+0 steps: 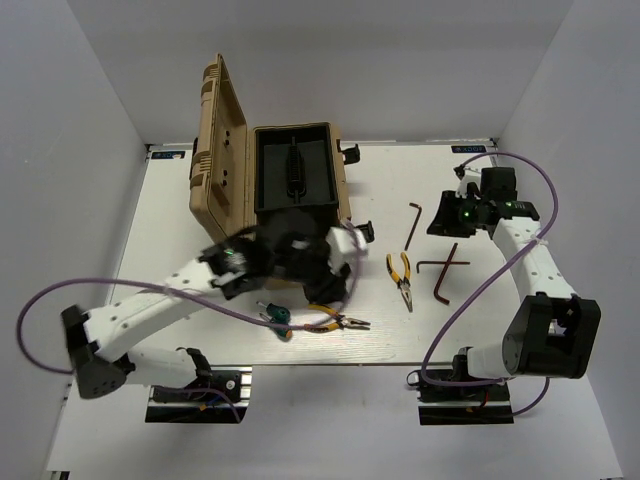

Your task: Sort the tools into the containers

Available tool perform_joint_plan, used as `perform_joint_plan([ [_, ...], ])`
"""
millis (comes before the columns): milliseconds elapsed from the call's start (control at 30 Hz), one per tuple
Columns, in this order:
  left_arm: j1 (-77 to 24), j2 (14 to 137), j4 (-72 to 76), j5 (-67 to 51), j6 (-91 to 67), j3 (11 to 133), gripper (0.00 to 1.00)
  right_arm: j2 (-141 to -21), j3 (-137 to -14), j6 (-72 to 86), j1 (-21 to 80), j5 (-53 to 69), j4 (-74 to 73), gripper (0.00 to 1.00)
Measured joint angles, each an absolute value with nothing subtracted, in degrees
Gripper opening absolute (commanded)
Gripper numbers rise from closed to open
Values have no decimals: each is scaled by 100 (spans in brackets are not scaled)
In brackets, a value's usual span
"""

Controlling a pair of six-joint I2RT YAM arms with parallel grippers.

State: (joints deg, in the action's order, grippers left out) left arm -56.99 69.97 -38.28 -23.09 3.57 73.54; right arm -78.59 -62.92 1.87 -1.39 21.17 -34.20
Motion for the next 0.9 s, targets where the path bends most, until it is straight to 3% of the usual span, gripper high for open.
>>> perform_joint_plan([
  [33,-5977,7199,-3894,-1933,357,7251,50,-7859,-6292,95,-139,2134,-3422,48],
  [167,-6860,7830,-4355,-224,95,6914,62,-7852,-6278,-587,-148,2670,-3498,54],
  [300,-7384,7732,-4685,1092,-180,6606,64,-7688,-6073,-1538,-137,3647,-3642,77],
  [367,-7502,7564,-4698,1444,-198,6410,56,-7570,-5927,-2104,-97,4193,-3795,77],
  [500,-7642,7520,-4685,1981,-130,6001,31,-7393,-5581,-3094,119,4823,-3931,61],
  [567,-7673,7714,-4694,2274,-158,5876,26,-7358,-5413,-3391,287,4886,-3966,56],
  [667,-7686,8138,-4862,2700,-390,5857,26,-7358,-5365,-3590,475,4901,-4018,54],
  [900,-7684,8007,-4915,2906,-729,5579,47,-7358,-5365,-3686,604,4825,-3997,54],
])
